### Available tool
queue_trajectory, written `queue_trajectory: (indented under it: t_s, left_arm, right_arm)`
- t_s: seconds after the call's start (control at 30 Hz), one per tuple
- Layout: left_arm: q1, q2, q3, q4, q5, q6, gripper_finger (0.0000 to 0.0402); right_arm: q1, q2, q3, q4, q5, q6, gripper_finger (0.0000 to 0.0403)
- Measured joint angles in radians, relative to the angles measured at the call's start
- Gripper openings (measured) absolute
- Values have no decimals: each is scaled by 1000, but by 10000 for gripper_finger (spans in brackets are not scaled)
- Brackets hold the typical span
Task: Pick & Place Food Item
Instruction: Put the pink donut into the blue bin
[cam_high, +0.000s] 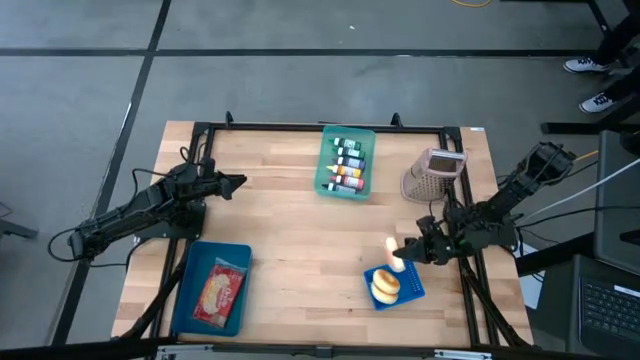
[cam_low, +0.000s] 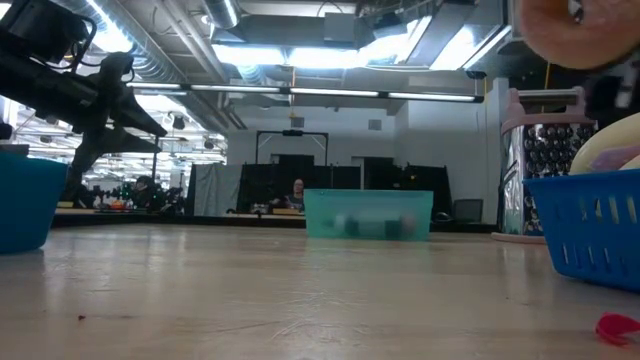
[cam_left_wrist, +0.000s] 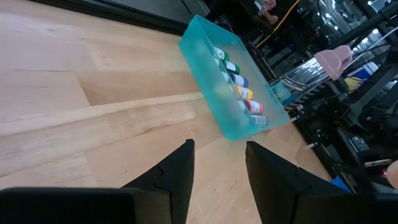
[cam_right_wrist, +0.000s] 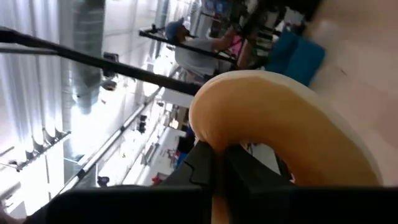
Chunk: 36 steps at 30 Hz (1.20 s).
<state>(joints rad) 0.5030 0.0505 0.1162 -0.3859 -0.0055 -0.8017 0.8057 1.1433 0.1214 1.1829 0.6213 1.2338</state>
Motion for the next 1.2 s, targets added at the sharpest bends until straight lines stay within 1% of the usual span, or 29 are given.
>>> queue_trajectory:
  t_s: [0.17,0.33,0.47,0.63,0.8,0.87,1.1,1.2]
  left_arm:
    - [0,0,0,0,-1,0,139]
    - [0,0,0,0,-1,0,139]
    - [0,0,0,0,-1,1,139]
    - [0,0,0,0,-1,3,139]
    - [0,0,0,0,-1,11,139]
    - [0,0,0,0,-1,12,139]
    - [0,0,0,0,-1,12,139]
    - [0,0,0,0,-1,11,139]
  right_arm:
    - [74,2,-13,-17,74,43,13]
    - [153,2,-14,-129,151,155,13]
    - [213,3,-14,-180,209,222,13]
    - [280,9,-14,-216,302,288,13]
    - [330,39,-14,-211,392,355,13]
    - [341,52,-12,-211,409,374,13]
    - [345,106,-8,-143,404,408,13]
    - [345,116,15,-143,403,399,28]
